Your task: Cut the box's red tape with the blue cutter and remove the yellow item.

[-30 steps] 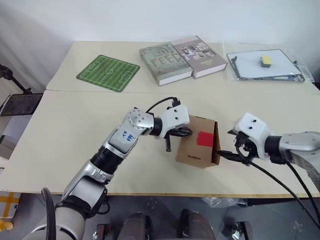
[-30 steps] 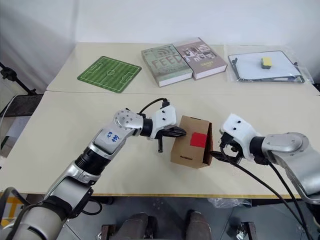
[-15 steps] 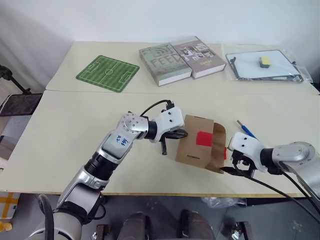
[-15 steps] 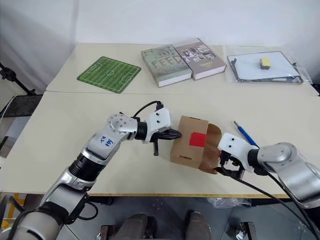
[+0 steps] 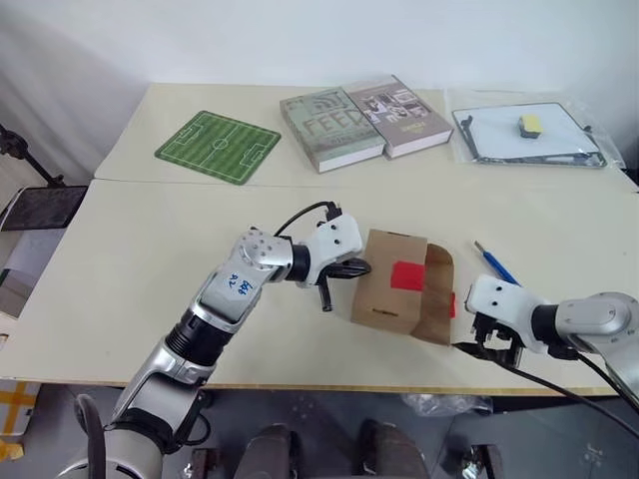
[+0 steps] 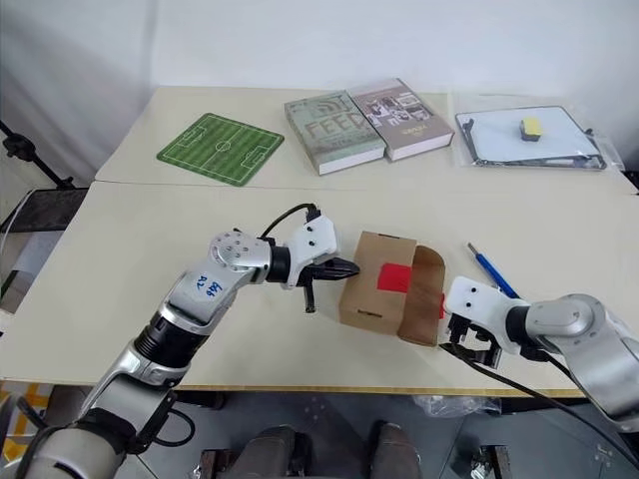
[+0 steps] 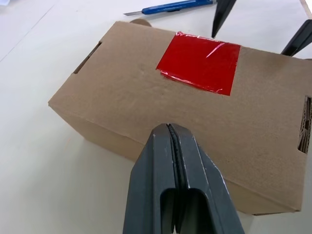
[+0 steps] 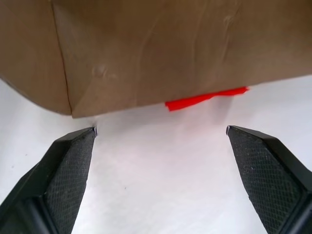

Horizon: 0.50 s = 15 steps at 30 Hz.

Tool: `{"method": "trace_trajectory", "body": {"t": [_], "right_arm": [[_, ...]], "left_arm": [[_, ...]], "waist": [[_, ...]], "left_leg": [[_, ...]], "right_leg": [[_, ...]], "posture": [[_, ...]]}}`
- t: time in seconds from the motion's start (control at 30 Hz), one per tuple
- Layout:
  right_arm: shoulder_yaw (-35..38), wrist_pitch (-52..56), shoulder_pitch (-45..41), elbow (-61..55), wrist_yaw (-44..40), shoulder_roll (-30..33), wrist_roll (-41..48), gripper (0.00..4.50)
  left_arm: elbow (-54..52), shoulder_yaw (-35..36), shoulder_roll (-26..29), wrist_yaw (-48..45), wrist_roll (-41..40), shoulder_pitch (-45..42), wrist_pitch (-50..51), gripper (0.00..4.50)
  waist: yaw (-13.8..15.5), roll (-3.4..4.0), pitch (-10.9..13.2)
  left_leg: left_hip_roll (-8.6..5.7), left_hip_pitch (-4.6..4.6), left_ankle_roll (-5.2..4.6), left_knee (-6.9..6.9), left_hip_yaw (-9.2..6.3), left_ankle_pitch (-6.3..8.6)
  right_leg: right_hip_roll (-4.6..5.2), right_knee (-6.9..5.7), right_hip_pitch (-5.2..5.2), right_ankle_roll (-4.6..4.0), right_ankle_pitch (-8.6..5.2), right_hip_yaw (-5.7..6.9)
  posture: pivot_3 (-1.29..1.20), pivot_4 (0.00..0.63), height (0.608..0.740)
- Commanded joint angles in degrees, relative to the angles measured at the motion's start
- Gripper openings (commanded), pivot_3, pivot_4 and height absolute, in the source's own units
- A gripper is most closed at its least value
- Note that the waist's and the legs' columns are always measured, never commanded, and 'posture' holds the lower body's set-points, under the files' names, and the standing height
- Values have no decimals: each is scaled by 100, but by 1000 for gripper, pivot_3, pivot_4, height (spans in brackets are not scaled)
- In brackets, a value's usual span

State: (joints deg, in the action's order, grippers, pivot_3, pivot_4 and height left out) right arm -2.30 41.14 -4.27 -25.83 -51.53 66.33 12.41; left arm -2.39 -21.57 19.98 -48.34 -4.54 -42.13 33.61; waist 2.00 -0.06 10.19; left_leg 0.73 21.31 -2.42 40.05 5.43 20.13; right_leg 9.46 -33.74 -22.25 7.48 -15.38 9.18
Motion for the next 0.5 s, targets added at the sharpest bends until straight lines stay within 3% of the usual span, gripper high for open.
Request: {"method": "trace_trajectory", "body": {"t": [0.03,0.23,0.37,0.5], "right_arm": [[95,105,66,150,-91,-9,28,4471],[380,474,-261,323,-52,-281,345,4471],[219,126,110,454,-87,-12,6,4471],[520,315,128,467,41,-211,233,4471]], "left_arm": [[65,-113,36,16,72,154,176,0],[174,-109,-60,63,93,91,135,0],[182,-92,-70,56,99,81,137,0],[170,-65,-45,61,99,98,150,0]], "waist": [[2,0,0],[-35,0,0],[-19,0,0],[1,-1,0]], "left_leg": [[0,0,0,0,0,0],[2,0,0,0,1,0],[1,1,0,0,1,0],[-1,0,-1,0,0,1]], "right_leg": [[0,0,0,0,0,-1],[1,-3,-3,0,0,-2],[2,-3,-4,-1,0,-2],[4,-1,0,-1,0,-1]], "posture": [[0,150,740],[0,150,740],[0,150,740],[0,150,740]]}}
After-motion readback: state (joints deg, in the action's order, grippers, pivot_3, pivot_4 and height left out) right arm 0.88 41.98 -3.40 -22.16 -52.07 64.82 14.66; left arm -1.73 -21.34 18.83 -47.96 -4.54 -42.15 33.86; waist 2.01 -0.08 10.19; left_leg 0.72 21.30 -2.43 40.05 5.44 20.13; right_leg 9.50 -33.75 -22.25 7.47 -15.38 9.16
